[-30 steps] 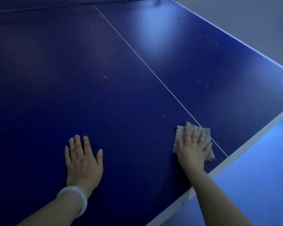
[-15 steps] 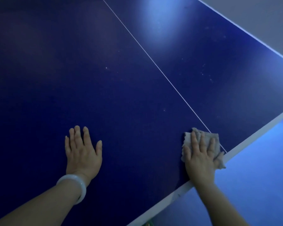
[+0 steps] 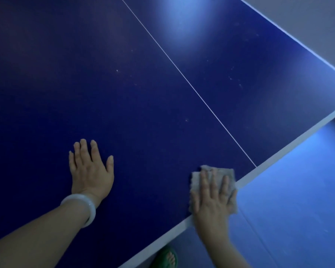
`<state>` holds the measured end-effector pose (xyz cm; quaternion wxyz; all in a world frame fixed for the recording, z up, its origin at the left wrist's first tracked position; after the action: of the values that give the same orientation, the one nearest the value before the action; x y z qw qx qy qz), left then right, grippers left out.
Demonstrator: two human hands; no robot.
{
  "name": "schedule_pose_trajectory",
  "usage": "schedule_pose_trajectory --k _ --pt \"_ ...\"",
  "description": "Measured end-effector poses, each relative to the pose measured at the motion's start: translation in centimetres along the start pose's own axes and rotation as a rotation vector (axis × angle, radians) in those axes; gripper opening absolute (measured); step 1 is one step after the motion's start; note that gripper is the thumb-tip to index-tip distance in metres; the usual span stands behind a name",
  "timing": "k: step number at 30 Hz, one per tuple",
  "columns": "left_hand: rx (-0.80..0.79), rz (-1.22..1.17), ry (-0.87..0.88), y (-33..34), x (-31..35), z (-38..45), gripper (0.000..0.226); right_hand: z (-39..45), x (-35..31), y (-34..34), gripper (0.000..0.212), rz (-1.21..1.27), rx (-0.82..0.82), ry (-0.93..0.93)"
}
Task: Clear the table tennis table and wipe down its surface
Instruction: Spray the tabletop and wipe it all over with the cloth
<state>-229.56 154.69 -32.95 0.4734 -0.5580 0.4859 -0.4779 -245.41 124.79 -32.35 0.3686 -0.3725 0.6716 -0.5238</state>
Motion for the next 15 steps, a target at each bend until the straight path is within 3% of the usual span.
schedule_pose_trajectory --k 3,6,8,12,14,15 --pt "-0.007 -0.006 0.004 0.0 0.1 -0.1 0.072 -4.8 -6.0 2.0 0.058 -0.015 -0.033 -0.370" --pt "-0.008 -0.009 0.005 -0.1 0.0 -0.1 0.072 -5.5 -5.4 2.4 0.056 -0.104 -0.054 -0.624" --pt "-0.005 -0.008 0.005 -0.1 0.0 0.0 0.072 -2.4 -1.9 1.3 0.053 -0.178 -0.015 -0.532" --pt "-0.006 -0.016 0.007 0.1 0.0 0.0 0.072 3.2 4.9 -1.1 0.066 -0.037 0.022 0.009" --pt "-0.004 -0.018 0.007 0.0 0.0 0.0 0.072 2.9 2.0 -0.8 0.065 0.007 0.011 0.012" --pt "-0.006 -0.023 0.006 -0.1 0.0 -0.1 0.073 2.4 -0.4 -0.2 0.064 0.002 -0.007 -0.090"
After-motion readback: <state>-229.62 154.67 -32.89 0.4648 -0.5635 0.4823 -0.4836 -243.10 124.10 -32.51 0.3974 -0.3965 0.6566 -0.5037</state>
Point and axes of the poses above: each hand's wrist, its own z-axis towards the middle knuckle, its own y-axis out of the palm, x = y × z, the point moved 8 cm from there along z, towards the middle knuckle, and after that the axes turned 2 degrees about -x, right-handed, at the moved point
